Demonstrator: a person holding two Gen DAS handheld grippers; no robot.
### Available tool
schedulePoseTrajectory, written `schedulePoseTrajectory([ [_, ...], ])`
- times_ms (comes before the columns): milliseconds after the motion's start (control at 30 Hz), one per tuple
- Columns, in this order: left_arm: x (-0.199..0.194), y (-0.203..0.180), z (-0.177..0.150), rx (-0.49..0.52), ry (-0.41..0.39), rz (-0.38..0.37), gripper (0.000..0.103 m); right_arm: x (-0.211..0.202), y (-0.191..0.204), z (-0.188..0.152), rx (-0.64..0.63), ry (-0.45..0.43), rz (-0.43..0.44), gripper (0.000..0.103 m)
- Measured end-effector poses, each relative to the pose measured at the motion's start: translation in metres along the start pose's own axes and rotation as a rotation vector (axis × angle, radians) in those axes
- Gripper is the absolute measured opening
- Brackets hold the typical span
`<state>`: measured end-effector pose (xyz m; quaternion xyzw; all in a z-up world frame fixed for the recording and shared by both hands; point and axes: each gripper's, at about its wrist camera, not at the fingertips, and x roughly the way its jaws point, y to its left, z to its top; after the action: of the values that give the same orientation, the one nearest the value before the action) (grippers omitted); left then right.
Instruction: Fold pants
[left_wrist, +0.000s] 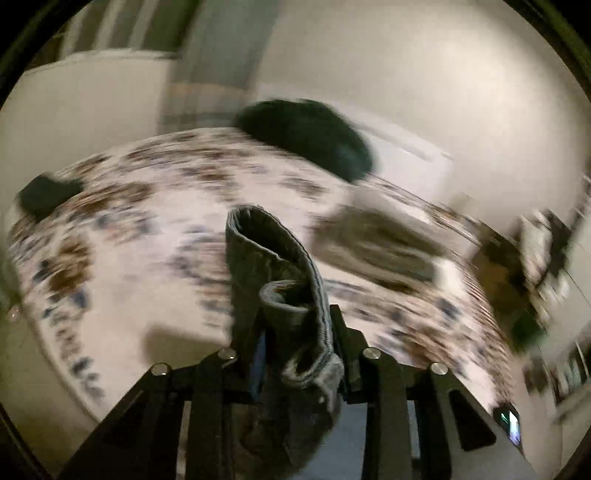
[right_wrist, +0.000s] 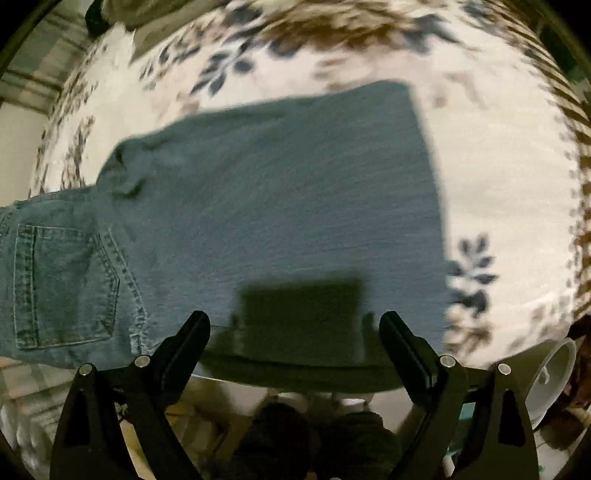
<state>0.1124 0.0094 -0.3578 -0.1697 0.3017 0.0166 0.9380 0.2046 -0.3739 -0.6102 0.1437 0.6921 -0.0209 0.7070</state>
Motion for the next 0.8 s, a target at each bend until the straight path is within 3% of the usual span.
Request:
schedulePoseTrajectory([
  [67,0.008,-0.051,-0.022,0.077,0.05,-0.087,0.019,-0.017,-0.027,0.0,0.029,-0.024,-0.002,0.095],
  [233,0.052,-0.127,-0.092,0.217,0.2,-0.205,0.018,-0.039,-0.083,-0.001,0.104,-0.054,-0.038,0.095],
  [367,0.095,-0.154,-0.145,0.324,0.365,-0.21,0.021,-0.042,-0.13,-0.01,0.168,-0.058,-0.062,0.095],
  [467,0.125,-0.155,-0.167,0.309,0.557,-0.25,0.023,-0.045,-0.158,-0.016,0.2,-0.064,-0.069,0.095],
  [500,0.123,-0.157,-0.168,0.303,0.575,-0.249,0.024,-0.044,-0.161,-0.017,0.208,-0.067,-0.061,0.095],
  [533,0.118,-0.157,-0.166,0.296,0.575,-0.237,0.027,-0.047,-0.168,-0.017,0.218,-0.072,-0.036,0.095],
  [567,0.112,-0.154,-0.162,0.277,0.572,-0.252,0.045,-0.051,-0.173,-0.015,0.225,-0.081,0.003,0.095],
  [600,0.11,-0.151,-0.158,0.251,0.577,-0.266,0.078,-0.053,-0.176,-0.012,0.223,-0.087,0.041,0.095],
  [633,0.108,-0.145,-0.153,0.221,0.583,-0.271,0.091,-0.054,-0.175,-0.008,0.215,-0.087,0.086,0.095],
  [667,0.105,-0.14,-0.148,0.196,0.58,-0.262,0.096,-0.054,-0.17,-0.002,0.198,-0.086,0.142,0.095],
  [800,0.101,-0.102,-0.124,0.139,0.564,-0.128,0.096,-0.046,-0.124,0.026,0.076,-0.08,0.294,0.095],
])
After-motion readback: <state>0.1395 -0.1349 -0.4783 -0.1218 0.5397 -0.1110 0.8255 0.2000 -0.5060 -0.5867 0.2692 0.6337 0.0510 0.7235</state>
